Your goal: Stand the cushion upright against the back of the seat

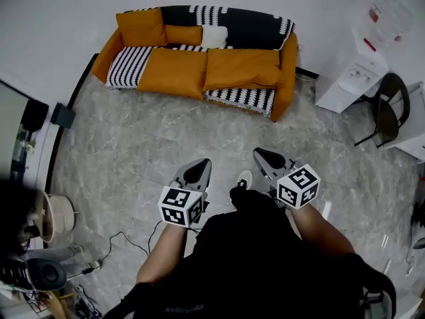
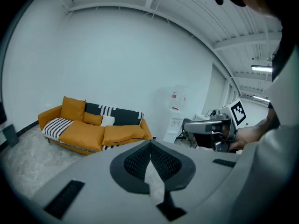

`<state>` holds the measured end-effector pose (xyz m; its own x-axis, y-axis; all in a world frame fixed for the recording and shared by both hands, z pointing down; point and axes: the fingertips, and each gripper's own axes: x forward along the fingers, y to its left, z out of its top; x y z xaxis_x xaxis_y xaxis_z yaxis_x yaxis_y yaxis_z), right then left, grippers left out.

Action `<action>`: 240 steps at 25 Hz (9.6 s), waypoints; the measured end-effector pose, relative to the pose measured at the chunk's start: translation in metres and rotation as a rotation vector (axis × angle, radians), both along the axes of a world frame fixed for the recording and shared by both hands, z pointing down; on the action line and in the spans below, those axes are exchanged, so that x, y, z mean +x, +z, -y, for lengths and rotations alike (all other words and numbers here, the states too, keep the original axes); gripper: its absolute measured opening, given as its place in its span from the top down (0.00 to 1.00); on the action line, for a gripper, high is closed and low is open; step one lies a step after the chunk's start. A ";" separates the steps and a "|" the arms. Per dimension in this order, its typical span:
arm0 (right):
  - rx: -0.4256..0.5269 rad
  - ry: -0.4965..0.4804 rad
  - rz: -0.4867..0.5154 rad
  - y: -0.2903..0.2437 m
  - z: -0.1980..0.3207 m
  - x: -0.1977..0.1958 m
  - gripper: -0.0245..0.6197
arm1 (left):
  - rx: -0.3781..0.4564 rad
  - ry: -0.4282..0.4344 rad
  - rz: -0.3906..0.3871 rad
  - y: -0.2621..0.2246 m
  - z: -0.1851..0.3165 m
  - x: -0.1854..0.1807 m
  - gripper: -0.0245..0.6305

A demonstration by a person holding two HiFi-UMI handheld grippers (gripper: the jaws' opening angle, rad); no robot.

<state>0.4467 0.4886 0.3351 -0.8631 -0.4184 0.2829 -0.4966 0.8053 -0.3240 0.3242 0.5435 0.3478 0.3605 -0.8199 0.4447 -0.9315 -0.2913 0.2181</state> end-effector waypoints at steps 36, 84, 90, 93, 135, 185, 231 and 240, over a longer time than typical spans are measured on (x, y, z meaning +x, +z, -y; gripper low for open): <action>-0.052 0.219 -0.002 0.031 0.228 0.046 0.90 | -0.054 0.160 0.031 0.016 0.251 0.016 0.94; -0.448 0.498 -0.793 0.317 0.478 0.104 0.90 | -0.576 0.229 0.252 0.316 0.499 -0.199 0.94; -0.471 0.499 -0.867 0.365 0.501 0.121 0.90 | -0.722 0.249 0.345 0.386 0.480 -0.208 0.94; -0.475 0.473 -0.926 0.382 0.502 0.130 0.89 | -0.808 0.261 0.388 0.423 0.466 -0.214 0.93; -0.563 0.401 -0.807 0.366 0.566 0.129 0.90 | -0.833 0.057 0.372 0.384 0.537 -0.222 0.93; -0.356 0.856 -0.372 0.197 0.863 0.130 0.90 | -0.415 -0.033 0.054 0.214 0.943 -0.233 0.93; -0.338 0.775 -0.290 0.169 0.879 0.065 0.86 | -0.353 0.138 0.027 0.202 0.950 -0.195 0.94; -0.244 0.575 -0.121 0.081 0.802 -0.044 0.91 | -0.199 0.311 -0.028 0.117 0.906 -0.163 0.94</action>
<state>0.4025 -0.3135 0.4162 -0.4754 -0.7167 0.5101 -0.8724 0.3091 -0.3788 0.1610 -0.3622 0.4646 0.5928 -0.5679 0.5710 -0.7982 -0.5086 0.3229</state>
